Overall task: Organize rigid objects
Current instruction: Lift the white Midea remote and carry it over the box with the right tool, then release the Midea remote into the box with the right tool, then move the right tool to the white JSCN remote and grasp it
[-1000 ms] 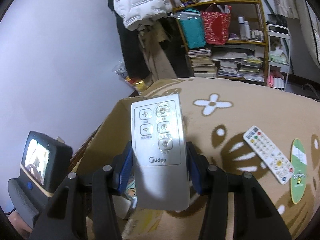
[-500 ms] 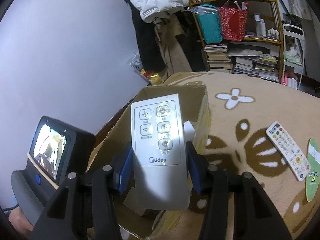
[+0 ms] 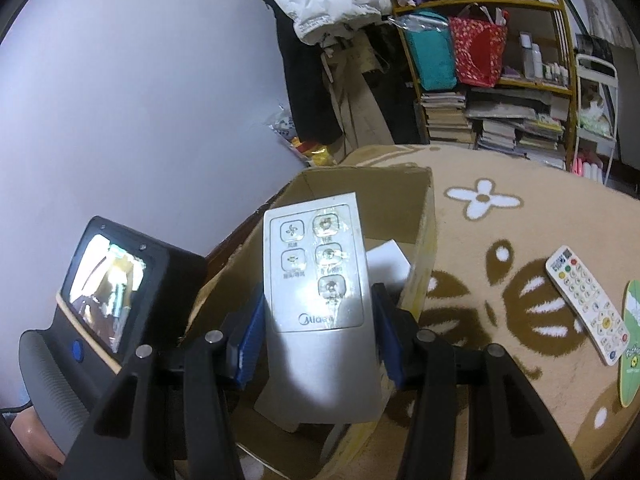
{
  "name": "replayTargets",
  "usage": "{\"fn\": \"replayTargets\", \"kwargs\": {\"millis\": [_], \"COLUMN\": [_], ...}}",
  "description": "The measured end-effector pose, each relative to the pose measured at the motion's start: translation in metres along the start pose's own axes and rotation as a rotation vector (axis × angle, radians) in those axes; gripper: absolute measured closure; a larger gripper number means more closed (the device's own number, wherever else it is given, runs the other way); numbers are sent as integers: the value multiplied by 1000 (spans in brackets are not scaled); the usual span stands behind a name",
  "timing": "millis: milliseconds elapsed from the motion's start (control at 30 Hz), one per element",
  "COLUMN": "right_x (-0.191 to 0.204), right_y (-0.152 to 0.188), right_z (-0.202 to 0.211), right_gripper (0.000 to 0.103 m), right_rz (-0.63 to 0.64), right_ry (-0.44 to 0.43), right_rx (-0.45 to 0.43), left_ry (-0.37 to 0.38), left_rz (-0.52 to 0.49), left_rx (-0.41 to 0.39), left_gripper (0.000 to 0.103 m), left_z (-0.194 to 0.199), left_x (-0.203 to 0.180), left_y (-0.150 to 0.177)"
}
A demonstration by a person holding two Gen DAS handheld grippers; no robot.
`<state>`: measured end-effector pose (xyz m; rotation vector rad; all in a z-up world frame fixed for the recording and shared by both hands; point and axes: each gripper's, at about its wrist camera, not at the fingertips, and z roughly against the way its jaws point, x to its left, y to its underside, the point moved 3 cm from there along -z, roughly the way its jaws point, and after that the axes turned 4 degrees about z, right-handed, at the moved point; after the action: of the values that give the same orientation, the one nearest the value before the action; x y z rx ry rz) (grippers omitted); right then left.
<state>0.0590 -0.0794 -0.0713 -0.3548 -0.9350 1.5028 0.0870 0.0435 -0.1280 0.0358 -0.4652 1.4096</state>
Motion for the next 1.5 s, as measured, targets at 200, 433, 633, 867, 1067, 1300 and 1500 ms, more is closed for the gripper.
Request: {"fn": "replayTargets", "kwargs": {"millis": [200,433,633,867,1067,1300,1500], "right_x": [-1,-7,-31,-76,-122,-160,-187], "right_y": [-1,-7,-12,-13,-5,3,7], "right_z": [3,13,19,25,18,13,4], "right_gripper": [48,37,11,0,0,0,0], "right_rz": [9,25,-4,-67,-109,-129,-150], "right_ry": [-3,29,104,232,345,431,468], "right_rx": [-12,-54,-75,-87,-33,8,27], "left_ry": [0,-2,-1,-3,-4,-5,-5], "left_rz": [-1,-6,-3,-5,-5,-7,-7], "left_rx": [0,7,9,9,9,9,9], "left_gripper": [78,78,78,78,78,78,78], "left_z": [0,-3,-4,-3,-3,-3,-3], "left_x": [2,1,1,0,0,0,0], "left_y": [1,1,1,0,0,0,0]}}
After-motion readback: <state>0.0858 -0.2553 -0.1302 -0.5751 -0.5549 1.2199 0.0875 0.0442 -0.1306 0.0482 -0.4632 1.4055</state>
